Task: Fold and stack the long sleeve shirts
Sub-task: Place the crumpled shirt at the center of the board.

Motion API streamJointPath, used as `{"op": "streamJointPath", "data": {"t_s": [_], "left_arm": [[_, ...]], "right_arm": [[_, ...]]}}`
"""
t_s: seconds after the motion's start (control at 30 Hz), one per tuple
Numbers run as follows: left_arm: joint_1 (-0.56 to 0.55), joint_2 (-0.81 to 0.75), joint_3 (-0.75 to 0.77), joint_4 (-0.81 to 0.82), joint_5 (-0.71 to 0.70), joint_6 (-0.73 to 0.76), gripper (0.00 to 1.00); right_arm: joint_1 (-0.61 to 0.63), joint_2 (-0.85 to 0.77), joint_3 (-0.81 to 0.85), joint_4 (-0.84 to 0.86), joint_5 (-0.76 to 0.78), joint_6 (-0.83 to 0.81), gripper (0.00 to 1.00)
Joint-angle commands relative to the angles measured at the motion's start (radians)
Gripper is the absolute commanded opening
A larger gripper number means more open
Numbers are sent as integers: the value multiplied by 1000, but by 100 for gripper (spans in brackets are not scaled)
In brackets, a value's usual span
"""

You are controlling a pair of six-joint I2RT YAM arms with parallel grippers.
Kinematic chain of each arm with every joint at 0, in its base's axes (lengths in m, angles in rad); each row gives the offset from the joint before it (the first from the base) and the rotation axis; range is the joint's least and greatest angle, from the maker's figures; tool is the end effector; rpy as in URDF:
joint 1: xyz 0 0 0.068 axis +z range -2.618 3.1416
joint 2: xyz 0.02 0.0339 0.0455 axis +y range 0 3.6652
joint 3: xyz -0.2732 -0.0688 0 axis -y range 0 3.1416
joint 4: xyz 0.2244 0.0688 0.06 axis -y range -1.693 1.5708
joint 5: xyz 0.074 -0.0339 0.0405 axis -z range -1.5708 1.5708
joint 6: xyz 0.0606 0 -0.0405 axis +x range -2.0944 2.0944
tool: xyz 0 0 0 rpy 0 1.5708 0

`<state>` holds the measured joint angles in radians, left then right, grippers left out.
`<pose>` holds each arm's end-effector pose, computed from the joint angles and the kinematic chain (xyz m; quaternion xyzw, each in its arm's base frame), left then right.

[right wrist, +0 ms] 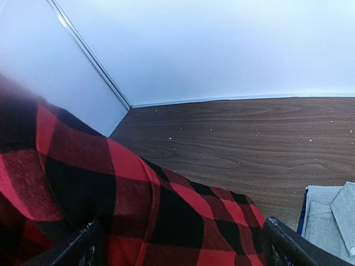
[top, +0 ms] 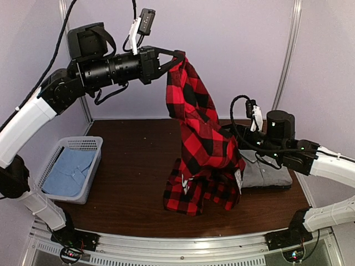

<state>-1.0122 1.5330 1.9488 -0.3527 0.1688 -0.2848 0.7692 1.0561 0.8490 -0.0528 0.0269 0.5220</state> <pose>0.1632 -0.2803 0.5405 0.3001 0.6155 -0.4848 0.5441 0.1790 0.1710 0.3293 -0.0896 0.7877 0.3582 0.4932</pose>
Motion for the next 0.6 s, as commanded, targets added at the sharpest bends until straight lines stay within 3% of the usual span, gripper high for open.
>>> {"op": "streamJointPath", "data": {"t_s": [0.0, 0.13, 0.3, 0.4, 0.5, 0.57], "left_arm": [[193, -94, -206, 169, 37, -69, 0], [404, -44, -410, 219, 198, -118, 0], [575, 206, -394, 203, 412, -157, 3], [590, 328, -295, 126, 378, -143, 20], [590, 371, -249, 88, 331, -158, 51], [589, 358, -260, 82, 292, -179, 65]], "right_arm": [[3, -19, -2, 22, 13, -7, 100], [4, -3, -20, 36, 8, -5, 100], [2, 41, -44, 48, 3, -4, 100], [2, 75, -56, 47, -7, -4, 100], [2, 114, -68, 43, -32, -14, 100], [2, 142, -75, 38, -64, -21, 100]]}}
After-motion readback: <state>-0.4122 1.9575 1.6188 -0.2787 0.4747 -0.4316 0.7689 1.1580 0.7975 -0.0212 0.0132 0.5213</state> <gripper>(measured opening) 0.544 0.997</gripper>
